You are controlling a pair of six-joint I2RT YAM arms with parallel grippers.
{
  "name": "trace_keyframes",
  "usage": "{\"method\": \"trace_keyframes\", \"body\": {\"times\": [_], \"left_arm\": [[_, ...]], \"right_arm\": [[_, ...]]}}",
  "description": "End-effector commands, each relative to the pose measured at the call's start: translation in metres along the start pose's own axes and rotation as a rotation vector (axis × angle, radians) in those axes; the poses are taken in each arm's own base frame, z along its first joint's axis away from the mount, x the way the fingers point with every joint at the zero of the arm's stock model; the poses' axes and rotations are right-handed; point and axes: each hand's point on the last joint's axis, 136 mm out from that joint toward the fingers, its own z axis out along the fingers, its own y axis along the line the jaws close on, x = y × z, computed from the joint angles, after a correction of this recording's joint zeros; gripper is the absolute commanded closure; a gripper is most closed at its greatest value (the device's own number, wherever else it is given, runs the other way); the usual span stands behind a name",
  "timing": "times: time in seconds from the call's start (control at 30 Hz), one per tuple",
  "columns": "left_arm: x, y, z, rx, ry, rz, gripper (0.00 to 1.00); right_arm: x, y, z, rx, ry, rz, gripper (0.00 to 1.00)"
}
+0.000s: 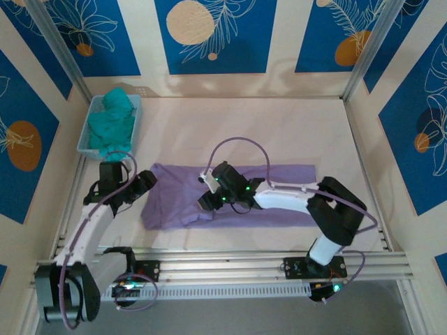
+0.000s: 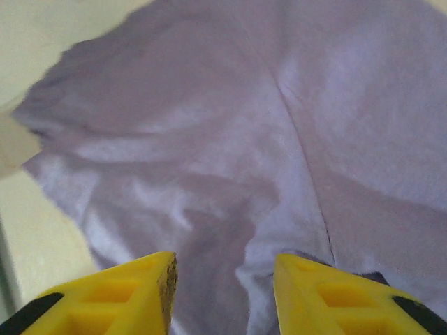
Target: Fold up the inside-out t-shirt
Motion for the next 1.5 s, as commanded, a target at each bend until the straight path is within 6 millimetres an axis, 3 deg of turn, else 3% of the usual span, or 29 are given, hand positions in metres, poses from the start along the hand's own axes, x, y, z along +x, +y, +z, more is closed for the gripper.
{"method": "trace_keyframes", "body": {"times": [0.0,0.2,0.33,0.47,0.7,0.9,0.97,1.13,1.3,1.47], "left_arm": [[-0.016,0.003,0.019,-0.056,-0.061,0.092,0.2],[0.003,0.008,0.056,-0.145,0.067,0.223,0.1],[0.015,0.013,0.071,-0.193,0.13,0.295,0.08],[0.032,0.004,0.079,-0.163,0.19,0.347,0.09],[0.073,-0.026,0.086,-0.01,0.29,0.361,0.34],[0.084,-0.032,0.085,0.015,0.292,0.381,0.56],[0.085,-0.026,0.088,-0.008,0.29,0.385,0.65],[0.073,-0.017,0.088,-0.07,0.234,0.414,1.0],[0.047,-0.01,0.07,-0.149,0.127,0.436,1.0],[0.021,-0.011,0.041,-0.185,0.073,0.437,1.0]], "right_arm": [[0.008,-0.009,0.018,0.036,0.049,0.164,0.65],[0.034,-0.013,0.029,0.03,0.107,0.263,0.67],[0.039,-0.015,0.024,0.042,0.104,0.27,0.67],[0.039,-0.02,0.02,0.06,0.095,0.266,0.67],[0.036,-0.025,0.017,0.076,0.08,0.269,0.66],[0.036,-0.031,0.013,0.09,0.073,0.275,0.66],[0.035,-0.031,0.012,0.091,0.069,0.276,0.66],[0.032,-0.03,0.004,0.096,0.052,0.282,0.66],[0.02,-0.029,-0.019,0.093,-0.005,0.279,0.57],[0.009,-0.042,-0.051,0.12,-0.096,0.297,0.52]]}}
